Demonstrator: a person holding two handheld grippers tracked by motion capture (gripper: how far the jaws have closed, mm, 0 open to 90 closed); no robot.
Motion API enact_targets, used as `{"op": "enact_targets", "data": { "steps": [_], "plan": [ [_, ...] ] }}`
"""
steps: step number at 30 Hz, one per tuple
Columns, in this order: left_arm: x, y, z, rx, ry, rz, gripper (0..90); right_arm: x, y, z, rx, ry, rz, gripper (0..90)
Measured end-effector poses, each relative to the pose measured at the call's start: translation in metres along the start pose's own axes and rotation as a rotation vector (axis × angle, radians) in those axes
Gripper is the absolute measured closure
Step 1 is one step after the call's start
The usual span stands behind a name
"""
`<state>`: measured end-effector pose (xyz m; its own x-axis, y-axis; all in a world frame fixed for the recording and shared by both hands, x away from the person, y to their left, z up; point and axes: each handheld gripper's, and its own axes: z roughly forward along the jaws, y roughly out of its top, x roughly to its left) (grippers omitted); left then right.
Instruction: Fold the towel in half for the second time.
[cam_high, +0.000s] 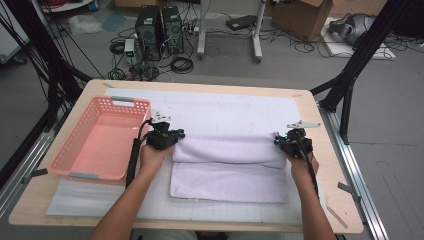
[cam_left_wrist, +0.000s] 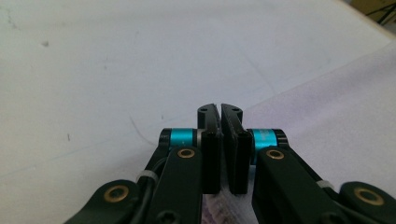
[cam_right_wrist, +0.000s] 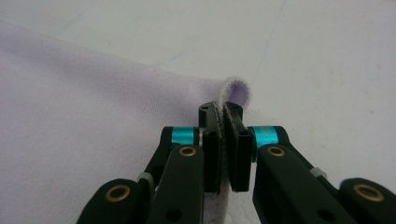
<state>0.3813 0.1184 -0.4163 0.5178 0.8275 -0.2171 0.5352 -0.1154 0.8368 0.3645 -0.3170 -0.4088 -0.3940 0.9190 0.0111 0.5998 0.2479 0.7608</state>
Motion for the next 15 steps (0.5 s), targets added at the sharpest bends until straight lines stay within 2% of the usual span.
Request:
{"op": "enact_targets", "data": {
  "steps": [3,6,12,15],
  "plan": [
    [-0.005,0.001,-0.011,-0.028,-0.019,0.014,86.1,0.0,-0.006,-0.016,-0.065,0.017,0.012,86.1],
    [-0.011,-0.001,-0.022,-0.05,-0.039,0.026,86.1,0.002,-0.015,-0.027,-0.104,0.035,0.022,86.1],
    [-0.018,-0.018,-0.04,-0.079,-0.066,0.037,86.0,0.014,-0.041,-0.044,-0.187,0.078,0.045,86.1],
    [-0.02,-0.027,-0.048,-0.088,-0.085,0.036,86.0,0.018,-0.046,-0.05,-0.177,0.074,0.022,86.1]
  ]
}}
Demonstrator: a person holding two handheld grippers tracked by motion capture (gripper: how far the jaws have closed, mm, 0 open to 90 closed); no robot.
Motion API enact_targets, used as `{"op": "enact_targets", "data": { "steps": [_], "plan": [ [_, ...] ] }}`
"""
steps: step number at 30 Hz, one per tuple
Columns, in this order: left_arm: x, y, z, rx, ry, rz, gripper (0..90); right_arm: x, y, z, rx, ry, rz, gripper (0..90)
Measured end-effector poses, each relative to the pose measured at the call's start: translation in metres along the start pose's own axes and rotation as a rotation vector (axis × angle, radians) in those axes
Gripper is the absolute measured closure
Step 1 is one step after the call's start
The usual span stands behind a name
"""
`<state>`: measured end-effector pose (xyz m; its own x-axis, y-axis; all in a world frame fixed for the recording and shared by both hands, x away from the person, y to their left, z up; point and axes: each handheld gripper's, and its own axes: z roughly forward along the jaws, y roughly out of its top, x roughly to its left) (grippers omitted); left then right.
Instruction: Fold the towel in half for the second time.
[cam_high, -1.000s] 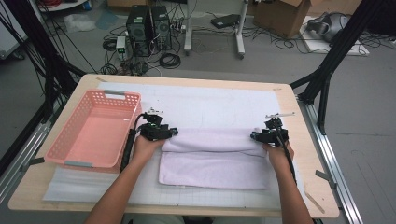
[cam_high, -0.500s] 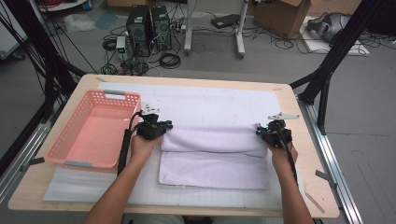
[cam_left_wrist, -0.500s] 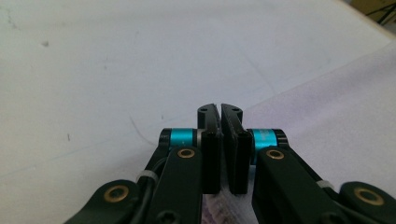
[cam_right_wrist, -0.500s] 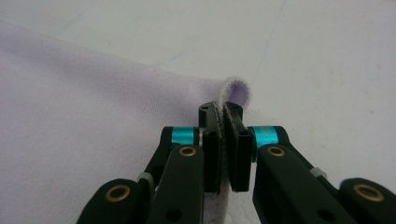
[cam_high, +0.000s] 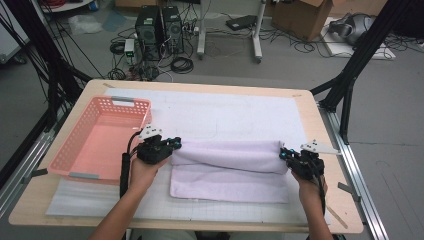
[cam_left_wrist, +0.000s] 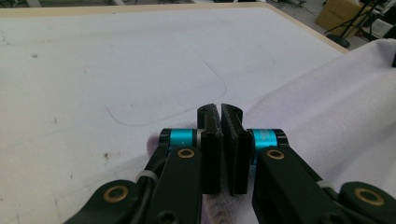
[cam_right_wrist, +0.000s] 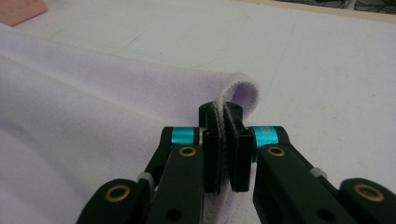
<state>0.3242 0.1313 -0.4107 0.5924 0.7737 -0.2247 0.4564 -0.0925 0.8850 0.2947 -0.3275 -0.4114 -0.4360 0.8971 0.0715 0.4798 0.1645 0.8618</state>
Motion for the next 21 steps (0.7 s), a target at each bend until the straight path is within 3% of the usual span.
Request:
{"op": "enact_targets", "data": {
  "steps": [9,21],
  "plan": [
    [-0.009,-0.02,-0.02,-0.001,-0.035,0.022,85.4,0.015,-0.014,-0.022,0.014,0.003,-0.016,86.1],
    [-0.025,-0.042,-0.039,0.025,-0.044,0.038,85.0,0.03,-0.036,-0.043,0.053,0.006,-0.007,86.1]
  ]
}}
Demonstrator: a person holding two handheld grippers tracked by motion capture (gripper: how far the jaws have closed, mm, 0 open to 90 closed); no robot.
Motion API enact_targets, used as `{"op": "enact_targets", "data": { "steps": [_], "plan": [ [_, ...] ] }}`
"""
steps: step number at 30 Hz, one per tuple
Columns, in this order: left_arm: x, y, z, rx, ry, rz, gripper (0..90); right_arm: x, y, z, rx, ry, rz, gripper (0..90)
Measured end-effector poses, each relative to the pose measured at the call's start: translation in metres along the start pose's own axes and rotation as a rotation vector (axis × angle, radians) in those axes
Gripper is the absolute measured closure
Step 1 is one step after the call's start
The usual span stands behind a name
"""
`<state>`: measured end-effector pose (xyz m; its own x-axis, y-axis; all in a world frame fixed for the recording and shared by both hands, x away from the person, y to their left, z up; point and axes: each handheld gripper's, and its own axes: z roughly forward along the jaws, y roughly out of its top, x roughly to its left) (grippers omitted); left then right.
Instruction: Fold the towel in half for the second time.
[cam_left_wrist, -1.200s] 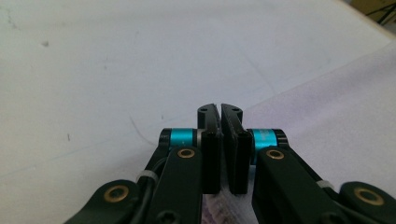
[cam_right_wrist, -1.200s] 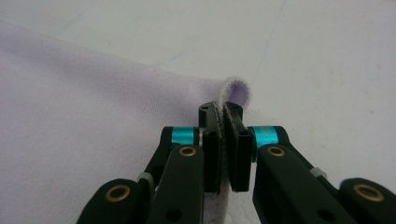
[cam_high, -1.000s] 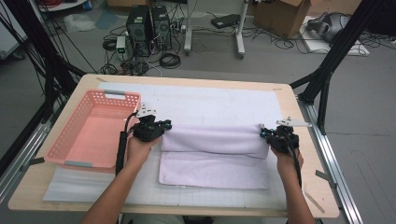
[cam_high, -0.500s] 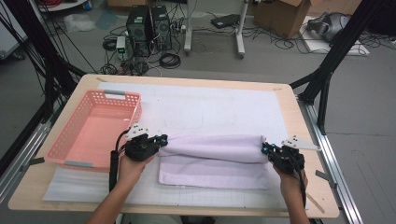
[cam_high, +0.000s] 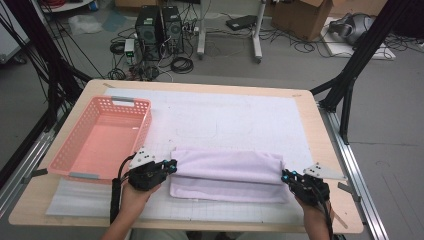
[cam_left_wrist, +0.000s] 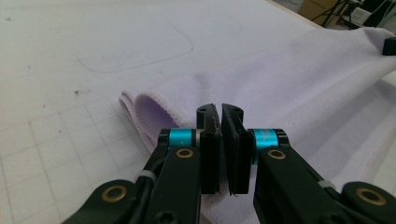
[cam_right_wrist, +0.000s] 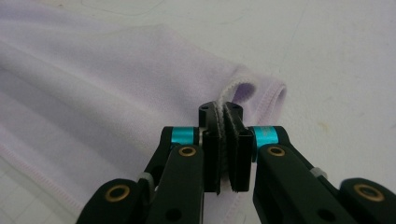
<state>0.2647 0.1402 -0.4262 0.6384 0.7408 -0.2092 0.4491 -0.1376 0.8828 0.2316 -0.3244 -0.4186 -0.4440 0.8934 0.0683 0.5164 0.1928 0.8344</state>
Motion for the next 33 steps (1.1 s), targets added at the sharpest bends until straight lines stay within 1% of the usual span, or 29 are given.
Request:
{"op": "enact_targets", "data": {
  "steps": [3,4,5,6,7,8,9,10,12,14,15,16,18,19,20,21,22,23,24,26,28,32,33],
  "plan": [
    [-0.003,-0.003,-0.001,0.015,-0.014,-0.01,83.0,0.002,-0.003,-0.004,0.023,-0.012,-0.004,86.0],
    [-0.003,-0.004,-0.001,0.019,-0.01,-0.014,79.8,0.003,-0.004,-0.005,0.043,-0.017,-0.005,85.8],
    [-0.003,-0.004,-0.002,0.019,0.0,-0.02,73.4,0.003,-0.005,-0.005,0.061,-0.012,-0.005,84.2],
    [-0.002,-0.004,-0.002,0.018,0.025,-0.02,65.9,0.003,-0.006,-0.005,0.088,-0.004,0.007,79.7],
    [-0.002,-0.005,-0.003,0.017,0.039,-0.021,60.8,0.003,-0.009,-0.005,0.094,-0.021,0.005,72.4],
    [-0.001,-0.005,-0.003,0.009,0.047,-0.03,58.6,0.003,-0.009,-0.006,0.089,-0.029,0.012,68.2],
    [0.001,-0.004,-0.003,0.009,0.05,-0.046,55.7,0.001,-0.01,-0.007,0.07,-0.035,0.019,65.3],
    [0.001,-0.004,-0.003,0.01,0.053,-0.056,52.9,-0.001,-0.009,-0.01,0.039,-0.046,0.038,60.3],
    [0.003,-0.005,0.0,0.019,0.067,-0.062,50.3,-0.002,-0.006,-0.013,-0.007,-0.047,0.075,57.7],
    [0.006,-0.005,0.005,0.036,0.075,-0.074,48.9,-0.003,-0.002,-0.011,-0.029,-0.061,0.07,56.2],
    [0.008,-0.006,0.008,0.045,0.078,-0.082,48.5,-0.005,-0.001,-0.007,-0.03,-0.063,0.061,56.0],
    [0.009,-0.006,0.01,0.051,0.074,-0.094,48.2,-0.005,0.001,-0.003,-0.021,-0.064,0.067,55.9],
    [0.01,-0.007,0.015,0.076,0.058,-0.106,49.0,-0.007,0.001,0.006,-0.011,-0.058,0.072,57.8],
    [0.008,-0.008,0.017,0.086,0.057,-0.104,50.9,-0.007,0.001,0.012,0.0,-0.046,0.071,62.1],
    [0.007,-0.009,0.019,0.097,0.055,-0.092,54.4,-0.006,0.001,0.015,0.018,-0.037,0.065,68.0],
    [0.006,-0.009,0.019,0.1,0.053,-0.082,61.6,-0.006,0.0,0.018,0.037,-0.032,0.048,75.3],
    [0.004,-0.009,0.019,0.102,0.054,-0.059,71.1,-0.005,0.0,0.018,0.045,-0.029,0.028,82.8],
    [0.002,-0.009,0.017,0.094,0.056,-0.038,79.0,-0.004,-0.001,0.017,0.045,-0.026,0.016,83.7],
    [0.001,-0.009,0.015,0.086,0.047,-0.035,86.2,-0.004,0.0,0.014,0.036,-0.022,0.017,84.3],
    [0.0,-0.008,0.011,0.078,0.035,-0.029,86.9,-0.004,0.0,0.007,0.013,-0.018,0.023,84.6],
    [-0.002,-0.008,0.006,0.072,0.027,-0.026,87.0,-0.004,-0.001,0.0,0.006,-0.011,0.022,84.7],
    [-0.003,-0.007,-0.004,0.049,0.006,-0.026,87.1,-0.003,-0.006,-0.013,0.005,0.003,0.001,84.6],
    [-0.004,-0.007,-0.005,0.047,0.0,-0.027,87.1,-0.003,-0.007,-0.016,0.0,0.006,0.004,84.7]
  ]
}}
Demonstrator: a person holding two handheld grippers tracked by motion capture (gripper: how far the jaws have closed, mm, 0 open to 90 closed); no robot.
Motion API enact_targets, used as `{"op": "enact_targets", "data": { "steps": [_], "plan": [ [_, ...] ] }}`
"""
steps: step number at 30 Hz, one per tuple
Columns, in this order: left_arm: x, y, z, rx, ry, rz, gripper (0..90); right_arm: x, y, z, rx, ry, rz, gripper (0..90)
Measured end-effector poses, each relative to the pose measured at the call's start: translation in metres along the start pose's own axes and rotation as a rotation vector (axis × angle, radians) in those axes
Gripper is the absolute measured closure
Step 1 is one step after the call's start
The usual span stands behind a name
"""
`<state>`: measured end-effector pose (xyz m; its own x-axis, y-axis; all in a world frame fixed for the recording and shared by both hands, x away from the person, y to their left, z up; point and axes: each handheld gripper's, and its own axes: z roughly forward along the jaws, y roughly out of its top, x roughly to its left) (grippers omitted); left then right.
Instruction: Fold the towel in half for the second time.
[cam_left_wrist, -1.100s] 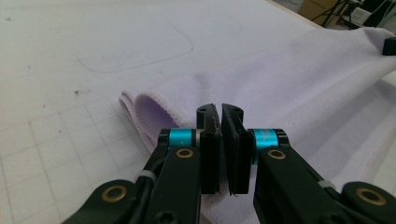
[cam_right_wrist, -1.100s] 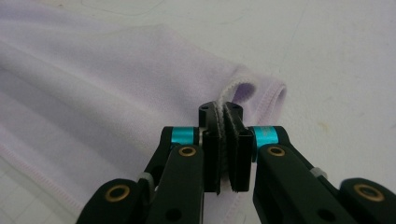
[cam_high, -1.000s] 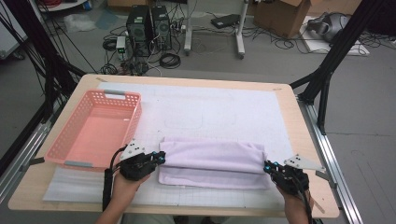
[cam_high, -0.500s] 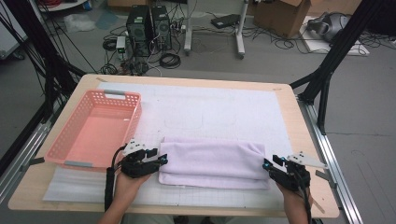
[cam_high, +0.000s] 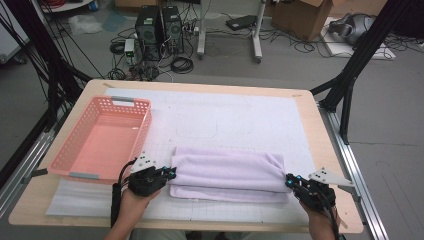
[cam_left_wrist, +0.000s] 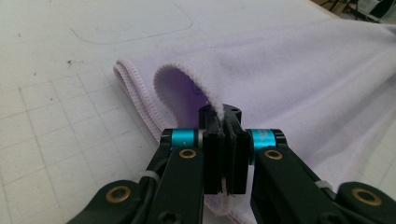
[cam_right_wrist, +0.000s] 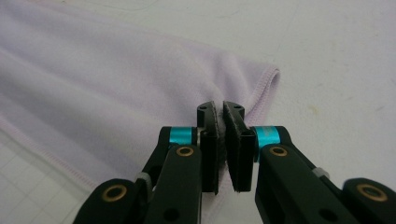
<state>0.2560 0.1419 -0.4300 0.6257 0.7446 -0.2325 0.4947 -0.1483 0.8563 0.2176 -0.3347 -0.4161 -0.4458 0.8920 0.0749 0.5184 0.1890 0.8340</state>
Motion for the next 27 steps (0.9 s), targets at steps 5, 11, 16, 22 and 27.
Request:
{"op": "enact_targets", "data": {
  "steps": [5,11,16,22,27],
  "plan": [
    [-0.004,-0.008,-0.009,0.009,-0.033,-0.006,87.0,0.0,-0.004,-0.005,0.009,0.016,-0.006,84.6],
    [-0.01,-0.019,-0.016,0.041,-0.047,-0.001,86.8,0.006,-0.013,-0.011,0.047,0.027,-0.036,84.4],
    [-0.007,-0.018,-0.017,0.052,-0.039,-0.011,62.8,0.004,-0.019,-0.013,0.097,0.04,-0.026,74.2],
    [0.0,-0.007,-0.02,-0.009,-0.04,-0.035,46.7,-0.006,-0.007,-0.025,-0.046,0.026,0.044,61.5],
    [0.004,0.002,-0.012,-0.025,-0.036,-0.045,45.1,-0.005,0.009,-0.005,-0.06,0.036,0.051,61.2]
  ]
}}
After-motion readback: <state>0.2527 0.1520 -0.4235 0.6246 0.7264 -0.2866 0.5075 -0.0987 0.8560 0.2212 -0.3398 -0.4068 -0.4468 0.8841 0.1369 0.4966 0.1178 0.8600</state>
